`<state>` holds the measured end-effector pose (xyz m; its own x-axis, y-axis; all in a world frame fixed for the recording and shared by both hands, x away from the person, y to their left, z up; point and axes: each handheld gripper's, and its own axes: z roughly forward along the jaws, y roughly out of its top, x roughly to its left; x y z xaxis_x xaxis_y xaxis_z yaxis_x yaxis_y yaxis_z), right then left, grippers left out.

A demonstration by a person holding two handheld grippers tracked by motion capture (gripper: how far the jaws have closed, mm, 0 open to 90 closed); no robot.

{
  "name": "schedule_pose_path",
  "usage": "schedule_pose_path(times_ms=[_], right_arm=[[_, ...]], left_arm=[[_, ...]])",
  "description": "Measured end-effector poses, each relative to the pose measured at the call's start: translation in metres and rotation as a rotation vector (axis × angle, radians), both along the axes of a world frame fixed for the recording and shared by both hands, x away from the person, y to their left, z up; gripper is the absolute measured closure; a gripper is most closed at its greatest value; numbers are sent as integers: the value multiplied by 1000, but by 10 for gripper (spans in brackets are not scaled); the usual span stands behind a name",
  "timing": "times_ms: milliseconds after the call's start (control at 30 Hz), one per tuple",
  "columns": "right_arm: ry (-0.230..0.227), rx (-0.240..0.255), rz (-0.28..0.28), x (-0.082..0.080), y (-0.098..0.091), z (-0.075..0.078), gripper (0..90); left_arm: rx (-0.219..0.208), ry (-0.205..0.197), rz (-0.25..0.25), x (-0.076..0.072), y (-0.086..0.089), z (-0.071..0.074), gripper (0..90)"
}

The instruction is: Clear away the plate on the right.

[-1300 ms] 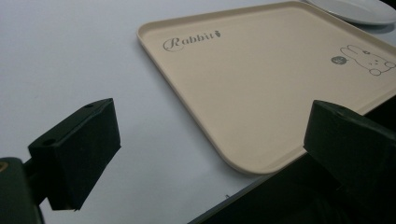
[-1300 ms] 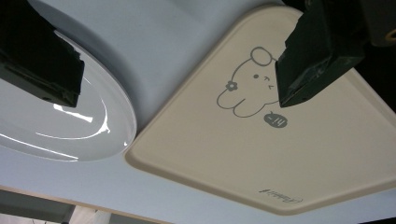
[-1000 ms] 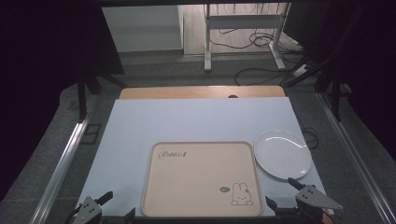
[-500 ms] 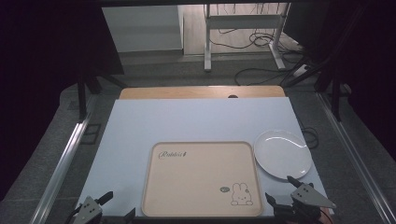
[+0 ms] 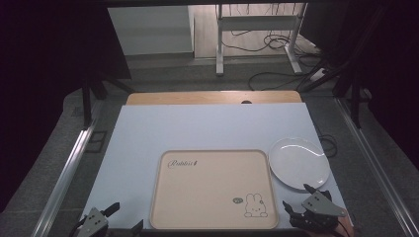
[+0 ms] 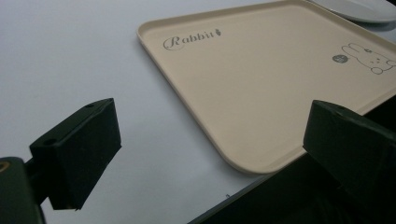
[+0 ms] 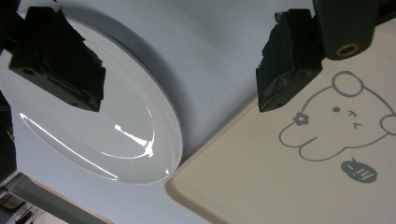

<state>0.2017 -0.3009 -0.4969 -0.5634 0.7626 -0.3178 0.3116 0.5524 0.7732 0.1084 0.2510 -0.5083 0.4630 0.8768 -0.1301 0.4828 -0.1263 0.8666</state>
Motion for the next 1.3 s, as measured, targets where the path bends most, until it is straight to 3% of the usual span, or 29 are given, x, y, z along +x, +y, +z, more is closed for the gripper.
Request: schedule_pose_path(times_ms=[400,733,867,967,1067,1100,1300], right_arm=[[-18,-112,-17,10,3,-3,217],[-63,-263,-38,17,6,-7,270],[-66,-302,-39,20,7,-9,284],[-72,-366,-38,22,9,-11,310],[-75,-400,-36,23,10,-12,319],[-88,-436,-36,24,12,-13,330],[-104,-514,-27,25,16,-16,357]], left_arm=[[-2,3,-1,0,0,0,36],[-3,6,0,1,0,0,36],[-4,6,0,1,0,0,36],[-4,6,-1,1,0,0,36],[-4,6,-1,1,0,0,36],[-3,6,-2,1,0,0,36],[-4,6,-1,1,0,0,36]])
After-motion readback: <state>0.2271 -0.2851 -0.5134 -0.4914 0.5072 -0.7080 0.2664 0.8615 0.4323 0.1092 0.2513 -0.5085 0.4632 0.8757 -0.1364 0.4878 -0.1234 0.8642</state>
